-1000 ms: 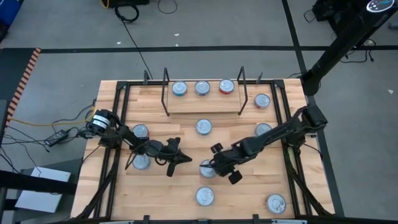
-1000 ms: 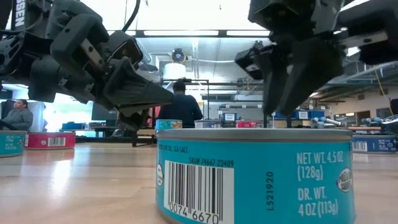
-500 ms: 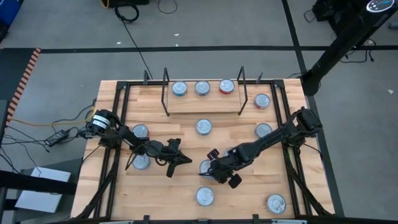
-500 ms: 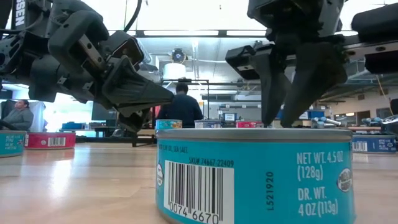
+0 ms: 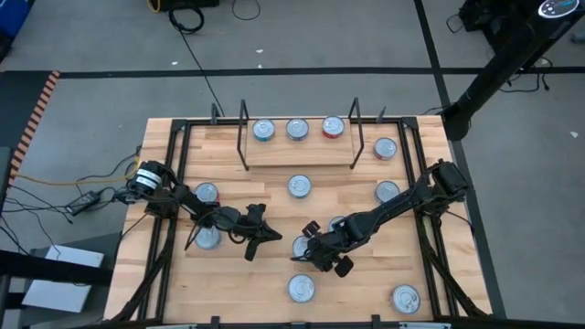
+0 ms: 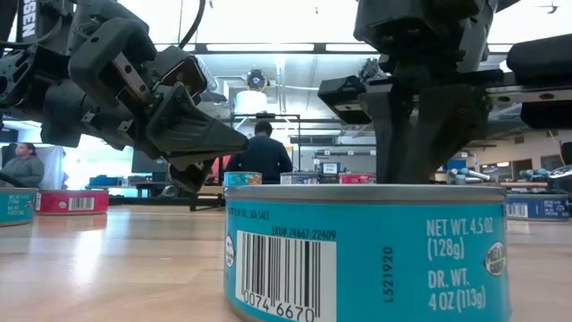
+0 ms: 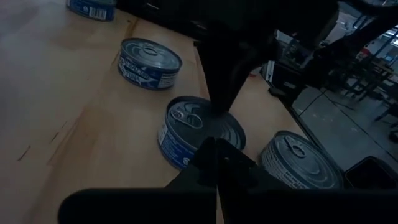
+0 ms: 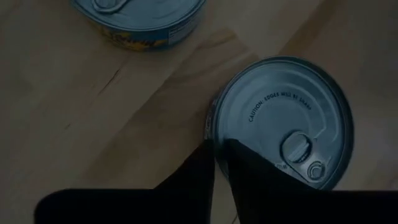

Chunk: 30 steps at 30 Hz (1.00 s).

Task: Stack canned seafood by type on shelf
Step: Put the center blue tuna can on the shelf

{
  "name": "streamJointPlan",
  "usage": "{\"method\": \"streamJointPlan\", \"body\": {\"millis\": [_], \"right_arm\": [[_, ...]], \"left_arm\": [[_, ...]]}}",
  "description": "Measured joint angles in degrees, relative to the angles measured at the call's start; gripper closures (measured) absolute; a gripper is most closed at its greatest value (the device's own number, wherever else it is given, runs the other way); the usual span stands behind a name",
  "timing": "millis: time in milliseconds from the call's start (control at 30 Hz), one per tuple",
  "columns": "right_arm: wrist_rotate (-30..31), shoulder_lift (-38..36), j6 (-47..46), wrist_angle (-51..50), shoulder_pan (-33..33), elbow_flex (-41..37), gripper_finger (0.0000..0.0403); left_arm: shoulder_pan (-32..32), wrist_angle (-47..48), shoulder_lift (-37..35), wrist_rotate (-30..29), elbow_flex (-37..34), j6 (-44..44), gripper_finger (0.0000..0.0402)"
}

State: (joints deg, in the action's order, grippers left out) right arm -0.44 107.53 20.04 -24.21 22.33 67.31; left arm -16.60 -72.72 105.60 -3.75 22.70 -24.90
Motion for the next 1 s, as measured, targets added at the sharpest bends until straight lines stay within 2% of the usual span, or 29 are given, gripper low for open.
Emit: {"method": "streamJointPlan", "body": {"millis": [167,400,667,900,1000], "right_arm": [[1.31,0.0,-1.0,0.06,0.1,0.16,0.0394],[-3.04,0.26,-10.76,-0.62,-1.82,3.05,0.0397],[-14.63,0.24,-21.29,0.02,-6.08,6.82,0.04],[-27.0,0.21,-33.55,2.39,-9.79,6.91,0.04],[-29.9,0.2,-38.47,2.85,-11.35,6.91,0.04]], "left_arm": [[-0.06,0.5,0.02,0.0,0.0,-1.25,0.0402],[-0.07,-0.18,0.02,0.0,0.0,-1.27,0.0401],[-0.07,-0.48,0.02,0.0,0.0,-1.31,0.0401],[-0.07,-1.21,0.02,0.0,0.0,-1.33,0.0401],[-0.07,-1.21,0.02,0.0,0.0,-1.35,0.0401]]}}
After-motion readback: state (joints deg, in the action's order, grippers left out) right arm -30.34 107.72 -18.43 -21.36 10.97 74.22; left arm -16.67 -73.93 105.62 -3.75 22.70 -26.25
